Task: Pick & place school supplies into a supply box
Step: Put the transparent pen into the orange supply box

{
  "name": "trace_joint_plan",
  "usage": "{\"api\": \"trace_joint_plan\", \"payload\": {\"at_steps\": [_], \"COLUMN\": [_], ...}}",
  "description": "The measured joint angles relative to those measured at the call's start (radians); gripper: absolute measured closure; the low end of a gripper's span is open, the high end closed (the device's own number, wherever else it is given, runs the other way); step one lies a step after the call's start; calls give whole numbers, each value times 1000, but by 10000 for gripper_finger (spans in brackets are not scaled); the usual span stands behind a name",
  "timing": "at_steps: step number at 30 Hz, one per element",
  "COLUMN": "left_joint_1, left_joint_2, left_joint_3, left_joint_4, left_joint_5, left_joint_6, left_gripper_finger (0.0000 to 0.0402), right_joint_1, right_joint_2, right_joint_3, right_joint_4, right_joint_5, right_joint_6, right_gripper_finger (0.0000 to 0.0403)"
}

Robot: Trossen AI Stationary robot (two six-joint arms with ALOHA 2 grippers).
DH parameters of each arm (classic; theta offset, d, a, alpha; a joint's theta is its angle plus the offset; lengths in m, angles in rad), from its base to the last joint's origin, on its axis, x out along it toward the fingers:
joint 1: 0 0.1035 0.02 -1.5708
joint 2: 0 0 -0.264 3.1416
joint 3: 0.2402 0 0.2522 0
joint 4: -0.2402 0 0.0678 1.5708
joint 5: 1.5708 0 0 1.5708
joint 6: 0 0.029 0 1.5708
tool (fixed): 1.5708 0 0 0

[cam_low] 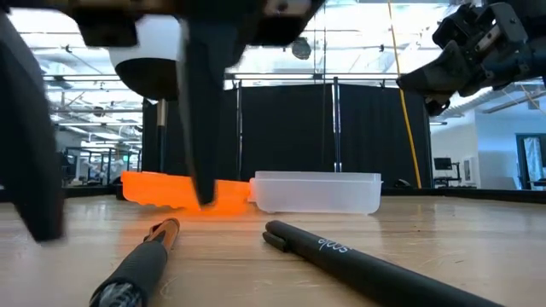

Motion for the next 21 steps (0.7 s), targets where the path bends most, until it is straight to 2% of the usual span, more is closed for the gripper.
{"api": "trace_joint_plan", "payload": {"at_steps": [7,12,14,18,21], "left_joint_1": [24,46,53,62,60], "left_joint_2": [42,62,63,64,65], "left_joint_3": [3,6,6,4,3], "left_joint_4": [-7,-10,-13,-19,-20], "left_joint_5": [16,85,120,171,163], "left_joint_6": [49,58,62,53,41], "left_gripper_finger": [209,226,248,319,371], "right_joint_1": [0,0,0,0,0], "right_joint_2": [15,24,28,29,29], "right_joint_3": [0,0,0,0,0], "right_joint_4": [-6,-14,-14,-15,-18], "right_joint_5": [1,2,2,2,2], "right_joint_6": [4,4,4,4,4], "right_gripper_finger": [403,403,403,403,403]}}
